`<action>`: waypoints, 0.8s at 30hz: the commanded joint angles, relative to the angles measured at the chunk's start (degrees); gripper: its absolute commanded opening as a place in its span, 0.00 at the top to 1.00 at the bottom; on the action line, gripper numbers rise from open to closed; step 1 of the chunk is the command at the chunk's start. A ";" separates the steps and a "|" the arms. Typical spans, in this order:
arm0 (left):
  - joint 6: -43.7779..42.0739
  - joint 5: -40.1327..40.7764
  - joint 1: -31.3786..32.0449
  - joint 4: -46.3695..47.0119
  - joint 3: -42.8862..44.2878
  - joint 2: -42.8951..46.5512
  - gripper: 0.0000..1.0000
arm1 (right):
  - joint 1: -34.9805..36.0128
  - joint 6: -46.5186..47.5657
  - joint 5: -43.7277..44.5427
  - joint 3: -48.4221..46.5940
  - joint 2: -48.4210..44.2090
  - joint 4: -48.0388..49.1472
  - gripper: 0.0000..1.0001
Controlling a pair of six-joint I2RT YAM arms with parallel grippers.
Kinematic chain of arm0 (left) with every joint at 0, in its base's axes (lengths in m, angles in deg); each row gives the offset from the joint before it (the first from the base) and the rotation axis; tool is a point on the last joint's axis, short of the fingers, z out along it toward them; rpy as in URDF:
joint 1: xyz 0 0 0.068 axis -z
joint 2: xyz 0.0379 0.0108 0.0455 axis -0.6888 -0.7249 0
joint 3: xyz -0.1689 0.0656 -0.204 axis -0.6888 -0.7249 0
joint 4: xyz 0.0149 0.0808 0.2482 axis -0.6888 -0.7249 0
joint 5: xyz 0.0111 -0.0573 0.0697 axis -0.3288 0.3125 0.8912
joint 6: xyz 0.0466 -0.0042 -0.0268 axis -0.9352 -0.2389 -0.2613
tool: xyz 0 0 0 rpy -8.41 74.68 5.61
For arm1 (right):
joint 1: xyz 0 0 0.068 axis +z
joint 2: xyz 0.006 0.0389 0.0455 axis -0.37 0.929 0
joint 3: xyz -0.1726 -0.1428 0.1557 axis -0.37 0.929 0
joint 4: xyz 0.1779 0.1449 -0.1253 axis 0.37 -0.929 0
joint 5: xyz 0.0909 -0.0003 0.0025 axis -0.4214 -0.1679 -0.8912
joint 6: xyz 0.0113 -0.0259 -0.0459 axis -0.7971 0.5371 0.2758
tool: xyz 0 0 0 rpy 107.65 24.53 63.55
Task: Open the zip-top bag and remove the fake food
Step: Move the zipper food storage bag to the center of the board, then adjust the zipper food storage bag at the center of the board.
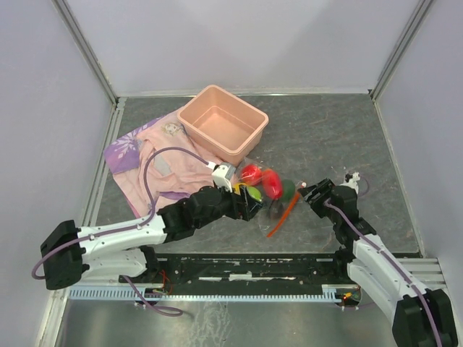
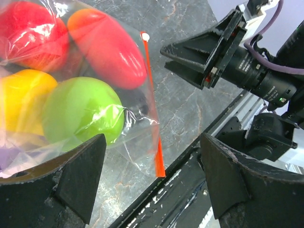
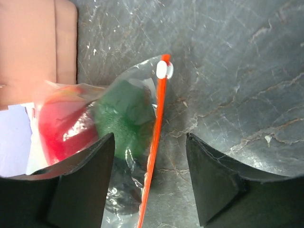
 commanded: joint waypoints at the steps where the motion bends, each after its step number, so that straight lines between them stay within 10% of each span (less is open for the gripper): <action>1: -3.50 3.61 0.00 4.79 2.57 -1.02 0.14 | -0.68 -6.38 -1.96 2.97 1.19 7.55 0.32; 24: -2.76 3.51 -1.34 3.92 -0.13 1.46 0.14 | -1.71 -5.34 -7.45 6.41 20.49 30.74 0.63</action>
